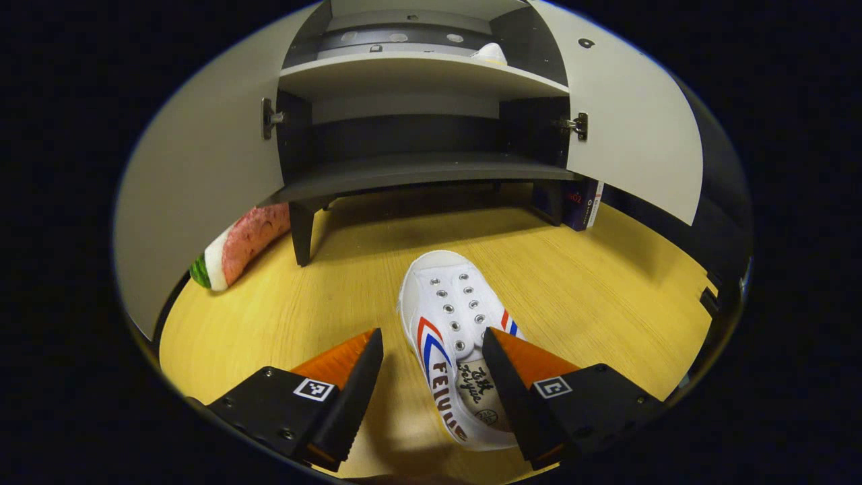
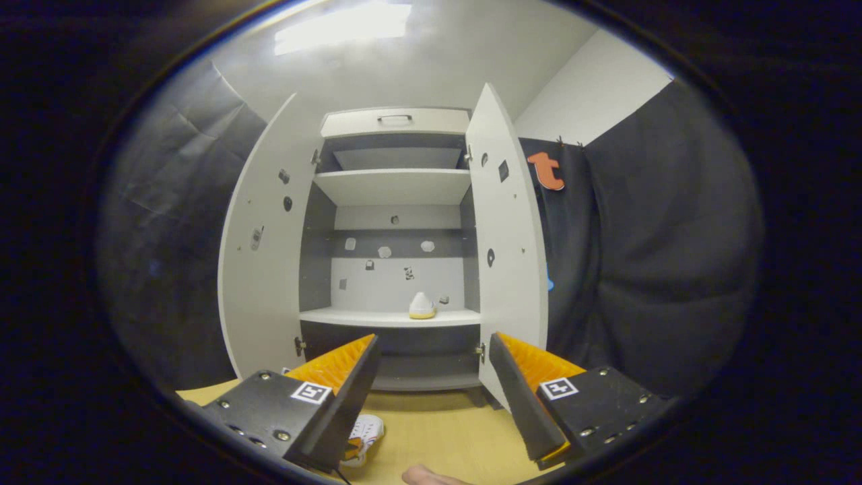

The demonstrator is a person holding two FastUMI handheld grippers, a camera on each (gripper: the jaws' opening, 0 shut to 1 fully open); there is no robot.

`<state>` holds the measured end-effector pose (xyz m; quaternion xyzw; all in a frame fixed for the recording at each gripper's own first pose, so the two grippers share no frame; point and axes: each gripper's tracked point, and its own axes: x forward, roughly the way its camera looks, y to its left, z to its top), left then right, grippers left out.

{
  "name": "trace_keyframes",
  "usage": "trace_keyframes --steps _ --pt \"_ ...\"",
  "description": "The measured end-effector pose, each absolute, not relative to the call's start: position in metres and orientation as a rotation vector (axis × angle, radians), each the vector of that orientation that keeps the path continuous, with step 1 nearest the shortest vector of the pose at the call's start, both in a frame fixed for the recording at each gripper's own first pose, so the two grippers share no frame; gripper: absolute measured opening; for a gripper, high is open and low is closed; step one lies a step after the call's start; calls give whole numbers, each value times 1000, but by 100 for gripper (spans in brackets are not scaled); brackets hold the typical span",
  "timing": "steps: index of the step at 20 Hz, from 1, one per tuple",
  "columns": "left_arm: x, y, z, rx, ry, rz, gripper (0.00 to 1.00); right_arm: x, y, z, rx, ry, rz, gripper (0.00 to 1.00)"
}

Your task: Grab one shoe with the right hand and put it into the shoe cabinet, grab the other shoe with the left hand and put it into the shoe cabinet; then close the right door with the right hand and the left door with the left hand.

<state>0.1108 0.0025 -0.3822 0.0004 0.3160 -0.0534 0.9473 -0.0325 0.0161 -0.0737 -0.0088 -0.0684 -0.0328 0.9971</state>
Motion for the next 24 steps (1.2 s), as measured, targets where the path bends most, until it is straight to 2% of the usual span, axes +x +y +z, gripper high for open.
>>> trace_keyframes --steps 3,5,6,7,8,9,10,11,12,14,15,17,18,19,20,21,22,24 --pt "113 16 -390 41 676 -52 93 -36 14 -74 29 -143 -59 96" --pt "108 17 -394 1 705 0 98 -36 13 -74 25 -141 -63 96" --pt "111 19 -393 12 685 -7 98 -38 12 -74 18 -140 -72 96" --pt "114 13 -391 30 675 -44 98 -38 10 -73 9 -142 -79 92" --pt "117 -7 -392 31 662 -122 93 -39 12 -73 -1 -145 -77 92" --pt "118 -9 -395 55 672 -128 63 -40 15 -73 -4 -147 -71 96" --pt "114 -5 -396 58 687 -110 32 -42 17 -73 1 -149 -63 96" --pt "117 -4 -397 50 673 -106 24 -41 18 -73 9 -149 -56 93" --pt "118 -2 -399 53 674 -107 19 -41 19 -74 14 -147 -50 96" --pt "119 -1 -396 38 674 -97 10 -41 16 -73 17 -150 -51 96" --pt "119 0 -395 37 669 -98 1 -41 14 -74 17 -151 -55 96" --pt "114 7 -387 67 674 -60 1 -42 9 -74 16 -155 -64 96" --pt "119 6 -378 75 669 -42 1 -42 6 -73 16 -158 -71 92" --pt "124 4 -365 73 639 -39 1 -41 3 -74 17 -159 -79 96" --pt "123 3 -356 56 621 -38 1 -41 2 -75 17 -160 -83 92" --pt "124 3 -344 39 595 -35 0 -39 2 -75 17 -153 -85 92" --pt "120 6 -328 30 581 -30 0 -37 5 -75 17 -142 -86 96" --pt "112 10 -305 28 545 -11 0 -35 8 -77 10 -125 -93 96"
